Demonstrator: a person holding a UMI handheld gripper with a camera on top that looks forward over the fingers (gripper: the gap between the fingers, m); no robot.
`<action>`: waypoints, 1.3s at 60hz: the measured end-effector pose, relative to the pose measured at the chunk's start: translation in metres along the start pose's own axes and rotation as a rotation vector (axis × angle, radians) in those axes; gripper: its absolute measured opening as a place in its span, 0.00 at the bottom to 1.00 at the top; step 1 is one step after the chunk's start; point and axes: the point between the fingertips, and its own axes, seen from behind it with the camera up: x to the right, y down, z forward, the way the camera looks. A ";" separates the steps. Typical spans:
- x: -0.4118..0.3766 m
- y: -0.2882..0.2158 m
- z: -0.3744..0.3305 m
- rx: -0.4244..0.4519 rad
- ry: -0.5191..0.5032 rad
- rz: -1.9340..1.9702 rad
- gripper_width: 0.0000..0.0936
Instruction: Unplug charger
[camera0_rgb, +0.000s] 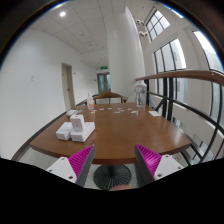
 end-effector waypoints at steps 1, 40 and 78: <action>-0.002 0.003 -0.009 0.000 -0.005 -0.001 0.88; -0.138 -0.050 0.131 0.068 -0.125 -0.113 0.41; -0.072 -0.209 0.041 0.395 -0.028 -0.105 0.20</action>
